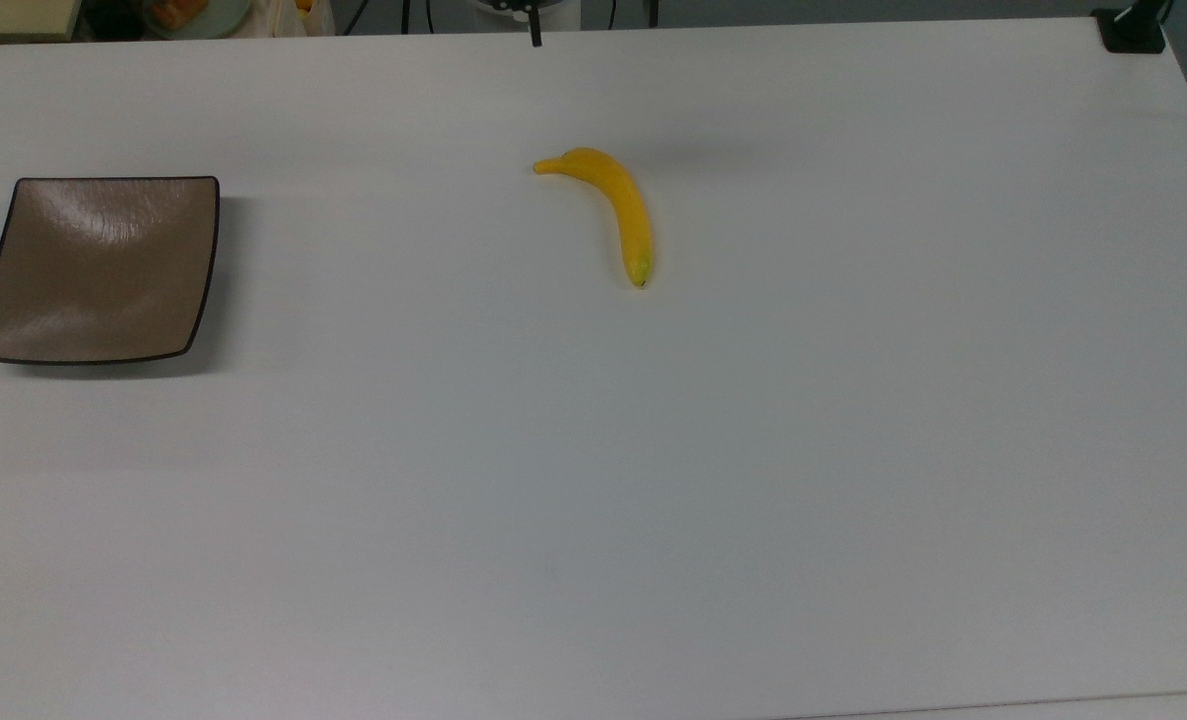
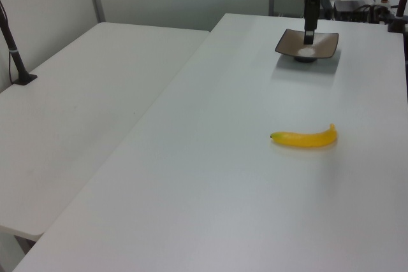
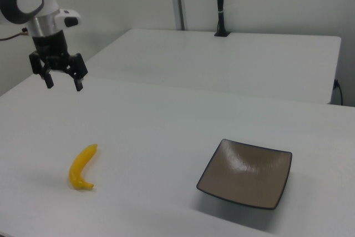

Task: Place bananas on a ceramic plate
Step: 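Move the gripper down over the yellow banana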

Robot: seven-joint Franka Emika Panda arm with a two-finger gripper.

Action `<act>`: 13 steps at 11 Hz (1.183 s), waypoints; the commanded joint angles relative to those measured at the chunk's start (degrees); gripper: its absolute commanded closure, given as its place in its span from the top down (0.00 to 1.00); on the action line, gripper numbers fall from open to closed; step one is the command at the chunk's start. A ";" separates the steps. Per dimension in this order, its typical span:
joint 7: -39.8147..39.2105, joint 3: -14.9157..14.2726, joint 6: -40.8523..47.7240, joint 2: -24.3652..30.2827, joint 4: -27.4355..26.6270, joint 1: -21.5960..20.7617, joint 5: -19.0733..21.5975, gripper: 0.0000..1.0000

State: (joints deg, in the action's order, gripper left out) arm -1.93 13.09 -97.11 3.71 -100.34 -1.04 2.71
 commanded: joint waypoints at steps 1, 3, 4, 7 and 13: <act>0.00 1.06 -3.59 1.65 -8.09 -0.01 1.07 1.00; 0.26 1.15 -9.56 1.65 -13.71 -0.19 1.07 1.00; 0.35 1.15 -12.20 1.39 -15.92 -0.45 1.07 1.00; 2.46 1.15 -20.29 -1.59 -21.03 -1.42 1.07 1.00; 10.02 1.15 -34.45 -10.73 -23.58 -3.79 1.07 1.00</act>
State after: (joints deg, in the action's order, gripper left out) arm 6.35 14.40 -127.37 -5.43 -122.04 -3.65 2.72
